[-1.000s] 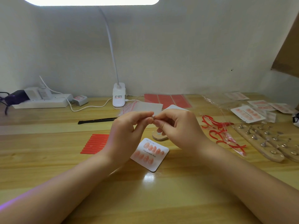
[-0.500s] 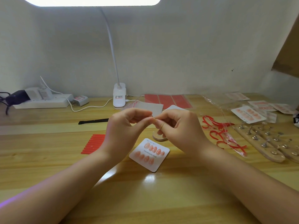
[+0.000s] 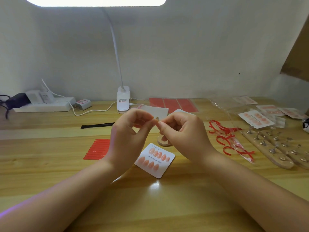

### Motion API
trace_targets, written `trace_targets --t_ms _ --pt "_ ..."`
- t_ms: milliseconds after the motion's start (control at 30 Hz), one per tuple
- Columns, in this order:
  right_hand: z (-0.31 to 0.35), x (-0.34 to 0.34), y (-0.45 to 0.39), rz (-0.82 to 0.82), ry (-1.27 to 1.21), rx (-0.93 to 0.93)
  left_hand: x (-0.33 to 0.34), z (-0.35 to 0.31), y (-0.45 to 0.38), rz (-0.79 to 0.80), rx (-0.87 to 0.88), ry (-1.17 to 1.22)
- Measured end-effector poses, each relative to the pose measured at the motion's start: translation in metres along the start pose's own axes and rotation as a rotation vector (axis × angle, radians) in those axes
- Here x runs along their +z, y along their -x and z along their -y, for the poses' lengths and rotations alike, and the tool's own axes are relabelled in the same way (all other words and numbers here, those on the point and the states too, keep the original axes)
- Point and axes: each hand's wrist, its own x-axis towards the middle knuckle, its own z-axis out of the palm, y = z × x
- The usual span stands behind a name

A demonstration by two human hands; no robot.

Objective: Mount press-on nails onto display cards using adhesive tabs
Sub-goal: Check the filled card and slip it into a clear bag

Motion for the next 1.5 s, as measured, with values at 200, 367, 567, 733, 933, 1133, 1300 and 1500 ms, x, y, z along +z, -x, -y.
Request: trace_targets --t_ms 200,367,567,733,933,1133,1300,1500 --pt "-0.002 0.001 -0.001 0.002 0.008 -0.013 0.003 -0.002 0.003 -0.015 -0.019 0.061" --pt "-0.013 -0.010 -0.009 -0.088 0.058 0.083 -0.003 -0.003 -0.005 -0.112 -0.129 0.146" --pt "-0.018 -0.016 -0.014 -0.079 -0.093 0.109 -0.003 0.001 -0.005 -0.042 -0.310 0.214" --pt "-0.029 -0.006 -0.008 -0.053 -0.108 0.173 0.002 0.005 0.002 0.023 -0.359 0.222" --pt "-0.044 -0.002 -0.004 -0.027 0.156 0.119 0.003 0.009 0.007 0.090 -0.352 0.160" --pt "-0.052 -0.001 -0.003 0.086 0.404 0.151 0.005 0.016 0.011 0.129 -0.390 0.080" --pt "-0.052 0.001 -0.007 0.170 0.512 0.152 0.007 0.020 0.012 0.147 -0.385 0.033" --pt "-0.050 -0.001 -0.003 0.106 0.535 0.061 0.005 0.020 0.012 0.148 -0.379 0.043"
